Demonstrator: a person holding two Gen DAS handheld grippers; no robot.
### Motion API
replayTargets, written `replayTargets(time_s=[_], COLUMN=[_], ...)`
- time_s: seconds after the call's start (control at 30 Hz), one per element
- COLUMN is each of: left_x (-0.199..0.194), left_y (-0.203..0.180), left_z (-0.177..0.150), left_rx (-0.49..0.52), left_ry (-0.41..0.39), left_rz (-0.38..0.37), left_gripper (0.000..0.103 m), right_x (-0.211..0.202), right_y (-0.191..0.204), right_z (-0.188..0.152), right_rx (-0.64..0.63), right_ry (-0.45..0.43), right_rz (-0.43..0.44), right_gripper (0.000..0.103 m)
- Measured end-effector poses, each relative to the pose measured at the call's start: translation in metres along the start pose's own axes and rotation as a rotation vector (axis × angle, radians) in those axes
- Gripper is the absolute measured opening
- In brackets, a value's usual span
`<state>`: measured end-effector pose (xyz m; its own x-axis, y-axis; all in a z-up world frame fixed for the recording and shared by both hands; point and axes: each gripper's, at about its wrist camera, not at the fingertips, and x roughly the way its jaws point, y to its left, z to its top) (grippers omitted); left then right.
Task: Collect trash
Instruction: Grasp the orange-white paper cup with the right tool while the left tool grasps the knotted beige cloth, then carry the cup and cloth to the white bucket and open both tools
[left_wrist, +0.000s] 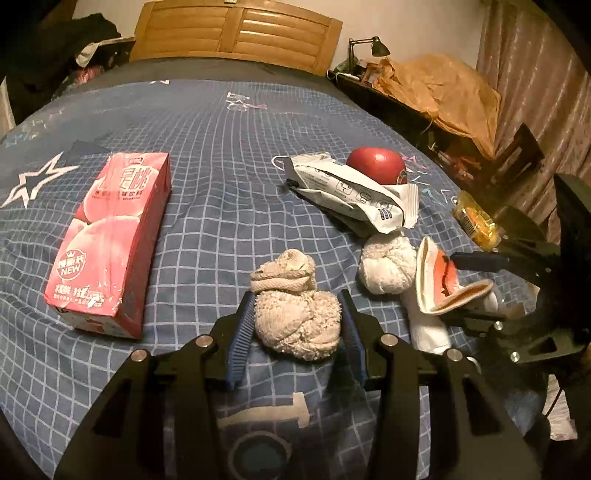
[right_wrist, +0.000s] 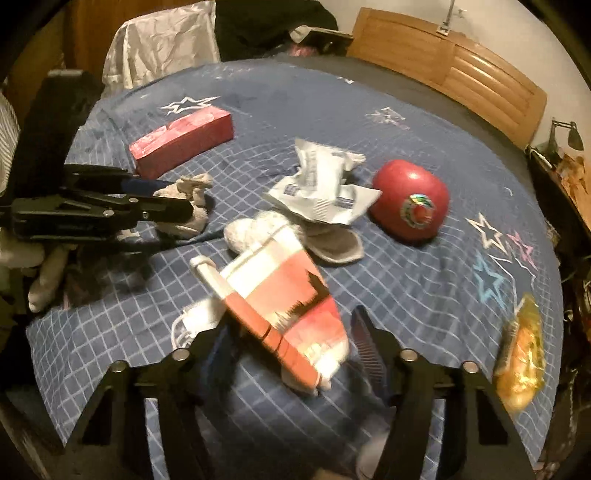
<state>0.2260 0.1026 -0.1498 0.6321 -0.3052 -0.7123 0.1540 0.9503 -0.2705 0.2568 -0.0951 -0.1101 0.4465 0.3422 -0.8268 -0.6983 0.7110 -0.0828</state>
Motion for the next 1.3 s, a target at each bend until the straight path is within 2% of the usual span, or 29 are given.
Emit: replayTargets(time_s=[0.03,0.07,0.23,0.43,0.6,0.83,1.07,1.2,1.3], left_x=[0.000,0.000,-0.007,-0.020,-0.040,-0.074,-0.109,-0.114,-0.115], left_y=[-0.002,-0.004,-0.010,-0.017,-0.036,-0.095,-0.182,-0.223,-0.249], left_z=[0.000,0.000,0.001,-0.003,-0.008,-0.007,0.005,0.007,0.008], left_rx=[0.004,0.011,0.026,0.019,0.039,0.144,0.268,0.319,0.346], left_ry=[-0.003,-0.007,-0.039,-0.080,-0.119,-0.211,-0.320,-0.342,-0.358], left_rz=[0.006,0.016,0.055,0.070,0.066,0.056,-0.038,-0.082,-0.088], left_gripper=[0.043,0.043,0.042,0.042,0.042,0.042,0.042,0.042,0.042], right_x=[0.002,0.002,-0.012,-0.066,-0.104,-0.158,-0.235,-0.266,-0.284], right_y=[0.001,0.002,0.012,0.020,0.023,0.016,-0.006,-0.015,-0.022], right_z=[0.001,0.001,-0.006,-0.029,-0.053,-0.092,-0.121,-0.139,-0.151], right_rx=[0.007,0.021,0.066,0.184,0.281,0.403,0.509,0.539,0.567], right_ry=[0.001,-0.001,-0.062,-0.209,-0.293,-0.397,-0.514,-0.541,-0.560], right_rz=[-0.006,-0.014,-0.044,-0.083,-0.134,-0.240,-0.417,-0.493,-0.533], right_gripper=[0.050,0.048,0.046,0.046,0.046,0.046,0.046,0.046,0.046])
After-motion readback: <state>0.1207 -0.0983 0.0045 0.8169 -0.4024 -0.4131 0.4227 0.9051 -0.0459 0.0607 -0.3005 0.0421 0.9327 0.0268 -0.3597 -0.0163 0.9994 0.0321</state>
